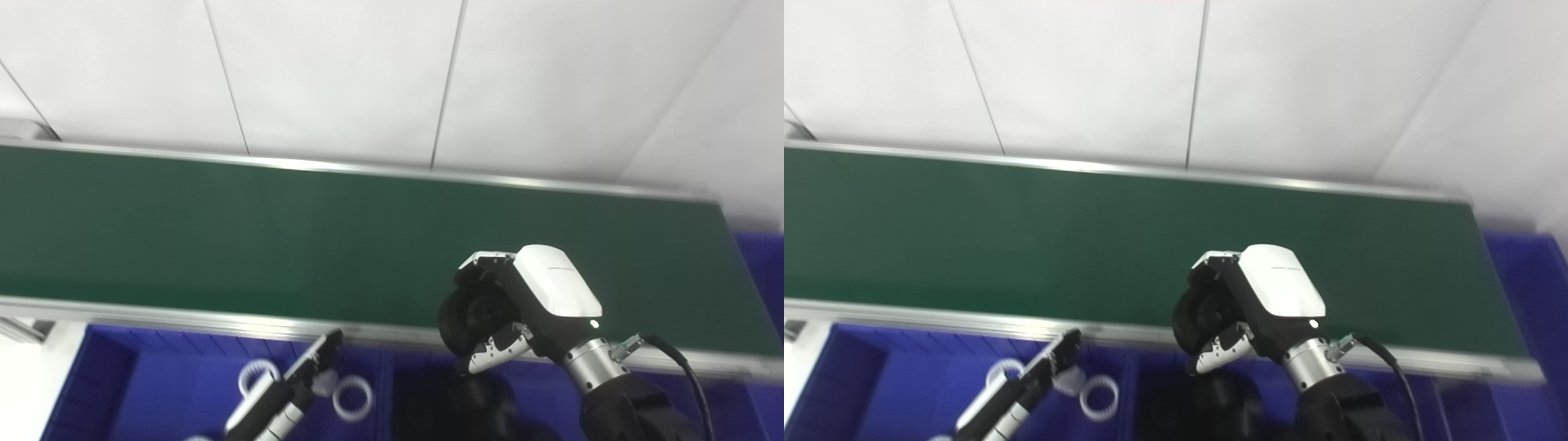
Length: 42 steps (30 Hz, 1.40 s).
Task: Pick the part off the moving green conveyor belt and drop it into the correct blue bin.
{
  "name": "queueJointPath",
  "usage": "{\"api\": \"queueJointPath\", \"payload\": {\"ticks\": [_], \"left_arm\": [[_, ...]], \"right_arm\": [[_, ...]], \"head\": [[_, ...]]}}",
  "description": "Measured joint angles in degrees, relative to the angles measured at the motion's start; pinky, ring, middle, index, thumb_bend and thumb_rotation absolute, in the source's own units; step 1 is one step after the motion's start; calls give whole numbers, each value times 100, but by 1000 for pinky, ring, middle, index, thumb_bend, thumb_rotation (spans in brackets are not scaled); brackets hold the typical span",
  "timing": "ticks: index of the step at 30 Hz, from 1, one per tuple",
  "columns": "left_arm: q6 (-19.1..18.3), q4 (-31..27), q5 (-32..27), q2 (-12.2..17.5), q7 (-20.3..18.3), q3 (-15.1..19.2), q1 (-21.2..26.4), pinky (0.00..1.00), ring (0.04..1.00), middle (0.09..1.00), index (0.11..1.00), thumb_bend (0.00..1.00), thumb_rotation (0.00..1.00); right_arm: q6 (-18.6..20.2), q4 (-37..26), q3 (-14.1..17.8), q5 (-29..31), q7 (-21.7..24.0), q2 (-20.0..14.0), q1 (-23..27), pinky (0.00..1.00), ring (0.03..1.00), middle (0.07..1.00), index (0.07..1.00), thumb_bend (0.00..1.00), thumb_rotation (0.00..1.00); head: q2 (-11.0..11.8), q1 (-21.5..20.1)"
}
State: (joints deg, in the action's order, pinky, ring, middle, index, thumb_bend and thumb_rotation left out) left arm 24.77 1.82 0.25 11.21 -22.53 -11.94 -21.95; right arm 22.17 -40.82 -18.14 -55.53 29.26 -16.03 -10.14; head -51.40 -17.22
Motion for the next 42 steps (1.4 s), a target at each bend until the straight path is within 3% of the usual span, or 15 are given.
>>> {"api": "queueJointPath", "payload": {"ticks": [5, 6, 9, 13, 17, 19, 20, 21, 22, 23, 24, 26, 30, 36, 42], "left_arm": [[-224, -382, -52, 83, 39, 63, -10, 899, 963, 988, 953, 532, 986], [-296, -433, -55, 78, 43, 66, 3, 898, 954, 980, 949, 553, 984], [-453, -547, -55, 77, 64, 75, 9, 904, 952, 966, 940, 583, 975], [-598, -617, -53, 77, 147, 78, -8, 903, 957, 961, 933, 587, 958], [-603, -628, -48, 53, 176, 59, -6, 893, 944, 964, 934, 551, 955], [-603, -630, -46, 23, 187, 54, -9, 886, 948, 957, 933, 564, 955], [-603, -633, -46, 12, 192, 54, -15, 887, 949, 955, 936, 577, 960], [-603, -637, -43, 10, 193, 52, -20, 887, 948, 957, 938, 572, 962], [-603, -638, -37, 10, 192, 51, -27, 886, 942, 964, 940, 548, 965], [-602, -638, -39, 12, 192, 51, -27, 886, 942, 964, 940, 546, 966], [-600, -637, -40, 14, 191, 48, -26, 888, 946, 966, 942, 536, 975], [-591, -637, -40, 15, 189, 44, -26, 899, 953, 969, 944, 541, 986], [-587, -637, -42, 26, 186, 45, -25, 900, 956, 964, 943, 560, 982], [-582, -636, -63, 33, 184, 48, -49, 895, 956, 964, 940, 565, 968], [-559, -636, -52, 59, 190, 58, -57, 881, 945, 959, 937, 563, 979]], "right_arm": [[-119, 401, 210, 69, -357, 22, -679, 229, 407, 500, 488, 518, 0], [-125, 574, 267, 96, -421, 36, -750, 199, 316, 483, 487, 524, 0], [-132, 1061, 459, 166, -630, 40, -911, 145, 220, 471, 485, 529, 0], [-131, 1356, 645, 180, -803, -30, -979, 131, 201, 469, 486, 528, 0], [-130, 1740, 713, 188, -792, -151, -920, 168, 247, 471, 486, 529, 0], [-129, 1936, 760, 230, -811, -183, -918, 219, 310, 476, 491, 528, 0], [-130, 2007, 760, 237, -845, -190, -919, 417, 546, 634, 495, 520, 78], [-130, 2112, 748, 232, -907, -189, -919, 511, 642, 706, 558, 552, 121], [-131, 2191, 731, 217, -956, -191, -920, 633, 742, 793, 730, 642, 187], [-131, 2265, 701, 201, -1020, -198, -923, 645, 752, 802, 746, 651, 193], [-132, 2288, 676, 183, -1039, -202, -931, 750, 834, 860, 808, 686, 245], [-146, 2267, 624, 179, -1084, -209, -952, 828, 897, 901, 838, 708, 278], [-277, 2026, 621, 308, -1470, -161, -1077, 929, 985, 947, 869, 710, 348], [-349, 1674, 591, 510, -1728, -1, -1362, 924, 986, 953, 881, 716, 340], [-1066, 1260, 386, 978, -2353, 242, -1792, 910, 959, 947, 896, 704, 343]], "head": [[-335, -115], [-336, -115], [-449, -98], [-450, -71], [-432, 17], [-415, 25], [-397, 34], [-397, 34], [-397, 8], [-397, 8], [-371, -18], [-371, -18], [-353, 8], [-336, 25], [-292, 175]]}}
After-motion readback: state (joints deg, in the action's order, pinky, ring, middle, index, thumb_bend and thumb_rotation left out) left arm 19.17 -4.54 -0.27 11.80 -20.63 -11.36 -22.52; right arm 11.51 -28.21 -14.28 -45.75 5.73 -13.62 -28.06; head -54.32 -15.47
